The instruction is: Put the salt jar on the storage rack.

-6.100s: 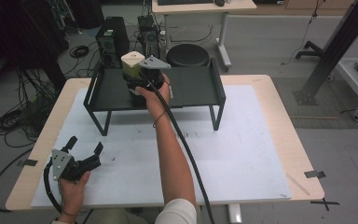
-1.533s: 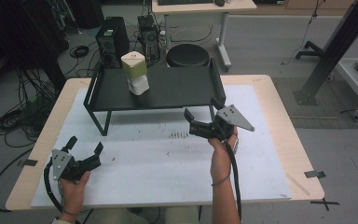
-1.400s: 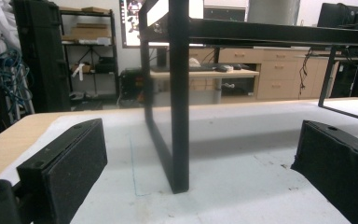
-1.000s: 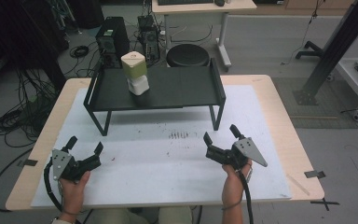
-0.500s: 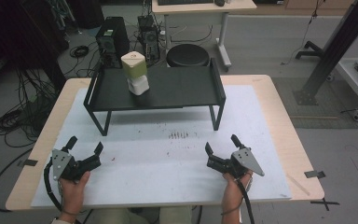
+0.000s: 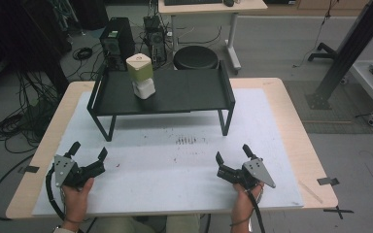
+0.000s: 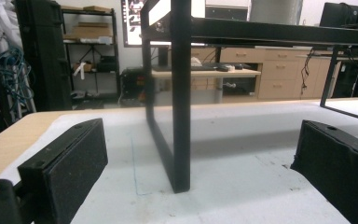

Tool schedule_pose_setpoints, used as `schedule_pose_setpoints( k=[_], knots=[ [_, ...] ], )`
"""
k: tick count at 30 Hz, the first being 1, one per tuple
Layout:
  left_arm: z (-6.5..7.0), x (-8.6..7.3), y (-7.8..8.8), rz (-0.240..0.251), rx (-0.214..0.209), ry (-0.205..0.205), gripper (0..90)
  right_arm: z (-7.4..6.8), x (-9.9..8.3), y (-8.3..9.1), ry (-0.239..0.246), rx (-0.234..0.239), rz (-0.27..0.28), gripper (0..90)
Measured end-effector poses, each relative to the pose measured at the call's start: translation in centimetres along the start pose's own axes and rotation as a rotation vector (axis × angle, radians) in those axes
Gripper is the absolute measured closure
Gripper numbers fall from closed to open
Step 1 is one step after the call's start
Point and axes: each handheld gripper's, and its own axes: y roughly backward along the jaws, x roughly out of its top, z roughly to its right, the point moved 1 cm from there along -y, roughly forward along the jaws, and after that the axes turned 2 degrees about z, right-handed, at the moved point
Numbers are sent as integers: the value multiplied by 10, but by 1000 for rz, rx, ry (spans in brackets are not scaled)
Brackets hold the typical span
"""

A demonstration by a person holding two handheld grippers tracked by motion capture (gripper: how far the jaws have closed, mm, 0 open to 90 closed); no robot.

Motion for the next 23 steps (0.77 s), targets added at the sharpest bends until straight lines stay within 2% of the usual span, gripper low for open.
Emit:
schedule_pose_setpoints(
  k=[2,5,23],
  knots=[
    [0,0,0,0,1,-1,30,1,0,1,-20,-8,12,3],
    [0,0,0,1,3,-2,30,1,0,2,-25,-8,32,3],
    [0,0,0,2,5,-3,29,0,0,1,5,21,6,3]
  ],
)
